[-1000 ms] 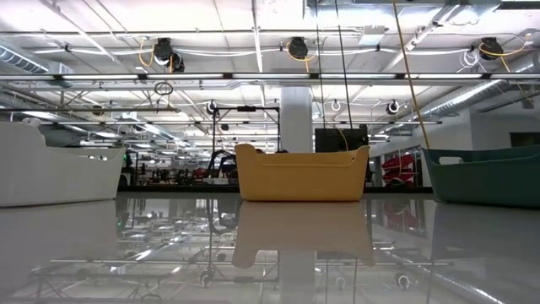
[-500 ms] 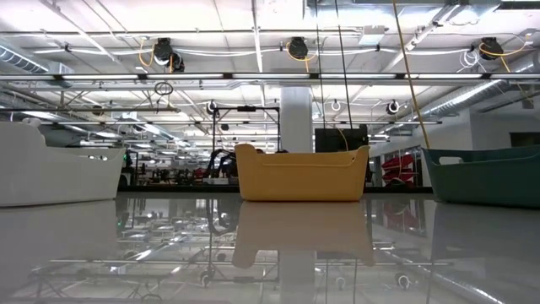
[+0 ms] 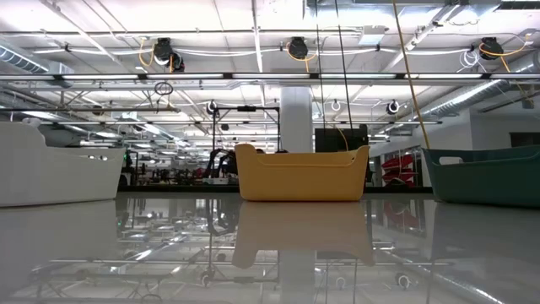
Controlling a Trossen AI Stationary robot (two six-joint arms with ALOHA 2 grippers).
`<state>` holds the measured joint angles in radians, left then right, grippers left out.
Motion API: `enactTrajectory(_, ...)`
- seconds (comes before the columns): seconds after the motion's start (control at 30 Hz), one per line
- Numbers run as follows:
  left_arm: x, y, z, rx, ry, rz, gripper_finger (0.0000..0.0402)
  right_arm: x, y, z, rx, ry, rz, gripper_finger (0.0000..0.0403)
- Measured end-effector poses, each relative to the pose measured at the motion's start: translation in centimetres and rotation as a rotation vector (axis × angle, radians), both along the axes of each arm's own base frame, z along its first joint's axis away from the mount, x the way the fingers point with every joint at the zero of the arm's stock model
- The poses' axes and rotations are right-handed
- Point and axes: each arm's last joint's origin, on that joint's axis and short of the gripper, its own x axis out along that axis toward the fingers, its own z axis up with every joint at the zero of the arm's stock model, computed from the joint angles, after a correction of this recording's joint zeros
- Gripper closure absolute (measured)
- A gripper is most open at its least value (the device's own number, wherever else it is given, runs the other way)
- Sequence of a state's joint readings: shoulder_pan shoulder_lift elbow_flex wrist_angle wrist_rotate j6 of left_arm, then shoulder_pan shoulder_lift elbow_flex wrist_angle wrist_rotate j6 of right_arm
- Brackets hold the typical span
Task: Sort silverware by color (type)
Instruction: Return to Home Position
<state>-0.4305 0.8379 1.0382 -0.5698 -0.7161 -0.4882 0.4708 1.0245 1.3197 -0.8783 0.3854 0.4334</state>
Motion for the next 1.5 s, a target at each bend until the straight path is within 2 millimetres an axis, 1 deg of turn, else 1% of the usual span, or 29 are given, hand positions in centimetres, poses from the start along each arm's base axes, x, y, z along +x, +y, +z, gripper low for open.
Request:
enactTrajectory(0.1, 0.0, 0.0, -0.1, 0.075, 0.034, -0.029, 0.0396, 0.1, 0.0, 0.0, -0.049, -0.016, -0.012, 0.0402)
enactTrajectory(0.17, 0.1, -0.1, -0.6, 0.125, 0.059, -0.039, 0.0396, 0.1, 0.0, 0.0, -0.081, -0.021, -0.013, 0.0402)
enactTrajectory(0.23, 0.2, -0.1, -1.2, 0.139, 0.078, -0.041, 0.0396, 0.2, -0.1, 0.1, -0.103, -0.025, -0.007, 0.0402)
enactTrajectory(0.4, 0.6, -1.0, -3.5, 0.109, 0.093, -0.079, 0.0396, 0.3, 0.1, 0.3, -0.164, -0.054, 0.029, 0.0402)
enactTrajectory(0.47, 0.9, -1.6, -4.3, 0.099, 0.065, -0.102, 0.0396, 0.2, 0.2, 0.2, -0.205, -0.051, 0.063, 0.0402)
enactTrajectory(0.53, 1.2, -2.1, -5.4, 0.108, 0.026, -0.107, 0.0396, 0.0, 0.2, -0.2, -0.229, -0.046, 0.087, 0.0403)
enactTrajectory(0.6, 1.6, -2.4, -6.9, 0.114, -0.012, -0.104, 0.0396, -0.2, 0.3, -1.2, -0.231, -0.061, 0.098, 0.0403)
enactTrajectory(0.67, 1.8, -2.6, -8.5, 0.115, -0.049, -0.108, 0.0396, -0.3, 0.4, -2.7, -0.229, -0.103, 0.113, 0.0403)
enactTrajectory(0.73, 1.9, -2.6, -9.8, 0.108, -0.08, -0.108, 0.0396, -0.4, 0.6, -4.5, -0.214, -0.157, 0.134, 0.0403)
enactTrajectory(0.83, 1.8, -2.6, -11.6, 0.117, -0.06, -0.109, 0.0396, -0.5, 0.9, -7.8, -0.177, -0.233, 0.202, 0.0403)
enactTrajectory(0.93, 1.6, -2.6, -12.7, 0.134, -0.031, -0.119, 0.0396, -0.6, 1.2, -11.4, -0.163, -0.272, 0.224, 0.0403)
enactTrajectory(1.03, 1.4, -2.8, -13.2, 0.184, 0.006, -0.146, 0.0396, -0.8, 1.2, -14.9, -0.165, -0.287, 0.231, 0.0403)
enactTrajectory(1.13, 1.3, -3.0, -13.3, 0.229, 0.033, -0.17, 0.0396, -1.1, 1.0, -17.4, -0.159, -0.307, 0.23, 0.0403)
enactTrajectory(1.23, 1.2, -3.2, -13.3, 0.239, 0.027, -0.186, 0.0396, -1.5, 1.0, -18.9, -0.129, -0.345, 0.234, 0.0403)
enactTrajectory(1.33, 1.1, -3.4, -13.2, 0.235, 0.017, -0.199, 0.0396, -1.8, 1.6, -19.2, -0.095, -0.405, 0.256, 0.0403)
enactTrajectory(1.5, 0.8, -4.1, -13.1, 0.209, -0.005, -0.233, 0.0396, -1.9, 2.4, -19.6, -0.164, -0.405, 0.244, 0.0403)
